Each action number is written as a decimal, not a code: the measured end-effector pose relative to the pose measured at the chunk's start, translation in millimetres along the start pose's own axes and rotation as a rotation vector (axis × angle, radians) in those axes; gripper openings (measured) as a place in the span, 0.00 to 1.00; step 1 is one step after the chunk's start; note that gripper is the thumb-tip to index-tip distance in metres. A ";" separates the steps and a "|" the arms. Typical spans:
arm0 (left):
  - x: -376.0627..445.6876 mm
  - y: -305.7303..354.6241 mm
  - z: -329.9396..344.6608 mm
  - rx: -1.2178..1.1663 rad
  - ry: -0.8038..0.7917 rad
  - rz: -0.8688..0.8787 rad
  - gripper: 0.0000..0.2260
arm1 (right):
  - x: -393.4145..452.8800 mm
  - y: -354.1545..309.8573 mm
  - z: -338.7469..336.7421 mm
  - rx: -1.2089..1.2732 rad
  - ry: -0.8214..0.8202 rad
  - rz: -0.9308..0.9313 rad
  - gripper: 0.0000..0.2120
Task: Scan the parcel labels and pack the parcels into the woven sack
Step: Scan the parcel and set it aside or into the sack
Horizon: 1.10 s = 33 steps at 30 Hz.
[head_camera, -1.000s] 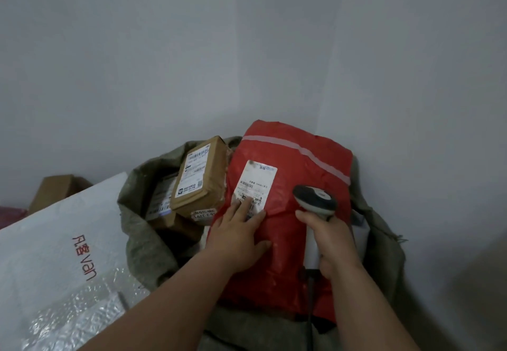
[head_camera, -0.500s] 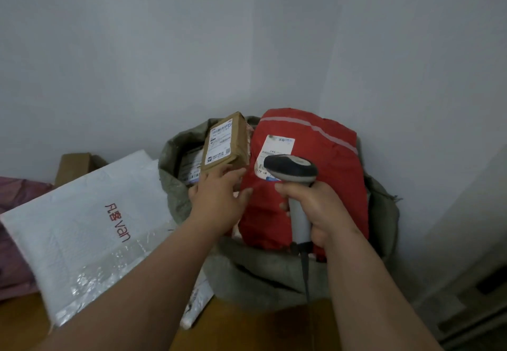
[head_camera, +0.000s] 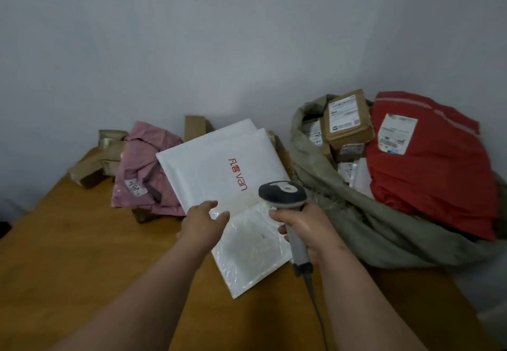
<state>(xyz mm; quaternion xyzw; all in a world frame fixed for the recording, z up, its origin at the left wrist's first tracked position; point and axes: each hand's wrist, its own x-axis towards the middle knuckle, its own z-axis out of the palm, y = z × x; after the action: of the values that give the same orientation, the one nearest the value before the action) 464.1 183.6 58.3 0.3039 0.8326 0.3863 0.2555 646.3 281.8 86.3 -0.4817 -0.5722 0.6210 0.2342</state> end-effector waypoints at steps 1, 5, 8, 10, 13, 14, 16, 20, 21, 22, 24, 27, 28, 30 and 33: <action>0.6 -12.6 -3.9 -0.062 -0.029 -0.054 0.23 | 2.3 5.9 8.4 -0.010 -0.010 0.018 0.14; 8.9 -54.9 -2.2 -0.213 -0.138 -0.258 0.25 | 25.5 37.4 31.1 -0.046 0.038 0.091 0.10; 18.9 -77.8 12.4 -0.244 -0.192 -0.384 0.27 | 51.7 59.9 38.5 -0.087 0.073 0.178 0.09; 27.4 -86.5 24.2 -0.266 -0.206 -0.446 0.28 | 70.7 70.5 40.9 -0.085 0.085 0.227 0.10; 45.5 -93.0 43.3 -0.359 -0.199 -0.495 0.28 | 95.2 85.0 43.5 -0.042 0.098 0.305 0.09; 51.8 -93.2 49.3 -0.409 -0.185 -0.506 0.27 | 101.6 89.2 45.2 -0.026 0.091 0.331 0.08; 62.8 -91.7 60.1 -0.495 -0.142 -0.542 0.23 | 111.7 95.5 49.1 -0.019 0.072 0.370 0.08; 77.4 -83.4 61.7 -0.613 -0.065 -0.520 0.09 | 123.5 95.7 57.4 0.034 0.061 0.381 0.08; 80.3 -80.4 56.2 -0.658 -0.047 -0.480 0.06 | 124.9 92.6 59.1 0.074 0.063 0.373 0.09; 83.0 -76.8 48.8 -0.693 -0.019 -0.429 0.05 | 125.6 88.2 60.6 0.117 0.069 0.361 0.11; 89.9 -69.4 30.8 -0.704 0.081 -0.309 0.04 | 123.7 75.5 64.3 0.188 0.077 0.320 0.11; 96.8 -53.8 2.2 -0.520 0.287 -0.004 0.09 | 115.8 52.8 72.9 0.278 0.071 0.247 0.10; 95.9 -48.0 -6.6 -0.401 0.335 0.145 0.10 | 111.2 45.0 77.3 0.315 0.060 0.223 0.10; 87.2 -38.1 -20.6 -0.162 0.390 0.429 0.11 | 99.7 31.4 88.5 0.381 0.041 0.184 0.11; 64.4 -42.8 -30.2 0.125 0.356 0.755 0.14 | 77.3 17.9 110.4 0.446 0.059 0.151 0.14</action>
<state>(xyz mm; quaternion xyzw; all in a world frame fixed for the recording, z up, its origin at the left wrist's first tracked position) 386.9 192.1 29.0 0.5308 0.7159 0.4479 -0.0707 522.4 289.2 30.9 -0.4773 -0.3760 0.7335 0.3047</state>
